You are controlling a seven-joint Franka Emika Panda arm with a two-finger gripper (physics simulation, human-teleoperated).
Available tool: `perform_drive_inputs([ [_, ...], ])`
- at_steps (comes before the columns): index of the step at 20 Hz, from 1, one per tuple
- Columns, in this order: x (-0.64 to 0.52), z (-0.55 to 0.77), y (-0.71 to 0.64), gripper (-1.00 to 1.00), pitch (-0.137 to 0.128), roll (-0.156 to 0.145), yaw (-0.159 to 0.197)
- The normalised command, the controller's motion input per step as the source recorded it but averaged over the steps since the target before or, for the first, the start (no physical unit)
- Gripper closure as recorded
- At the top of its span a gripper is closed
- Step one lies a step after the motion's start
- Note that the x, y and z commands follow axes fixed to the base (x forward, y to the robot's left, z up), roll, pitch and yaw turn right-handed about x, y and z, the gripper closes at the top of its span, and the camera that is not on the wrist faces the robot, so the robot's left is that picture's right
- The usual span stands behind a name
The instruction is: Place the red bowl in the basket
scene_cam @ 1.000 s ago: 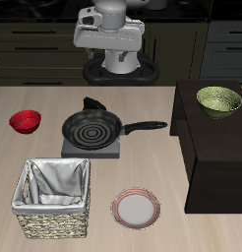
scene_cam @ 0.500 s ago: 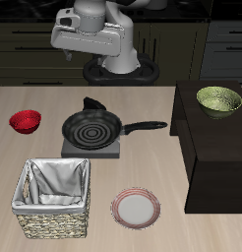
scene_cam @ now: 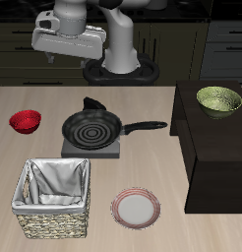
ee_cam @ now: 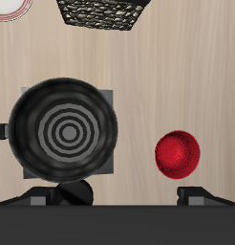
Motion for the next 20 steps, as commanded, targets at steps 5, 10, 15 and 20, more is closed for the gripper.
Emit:
perform_drive_inputs([
  [5,0.07,-0.02,-0.30,-1.00,0.009,0.035,0.003],
  [10,0.13,-0.05,-0.36,-1.00,-0.001,-0.009,0.025],
  [15,0.02,0.03,-0.29,-1.00,0.008,0.043,0.039],
  [20,-0.02,0.18,-0.52,-1.00,-0.038,-0.033,0.010],
])
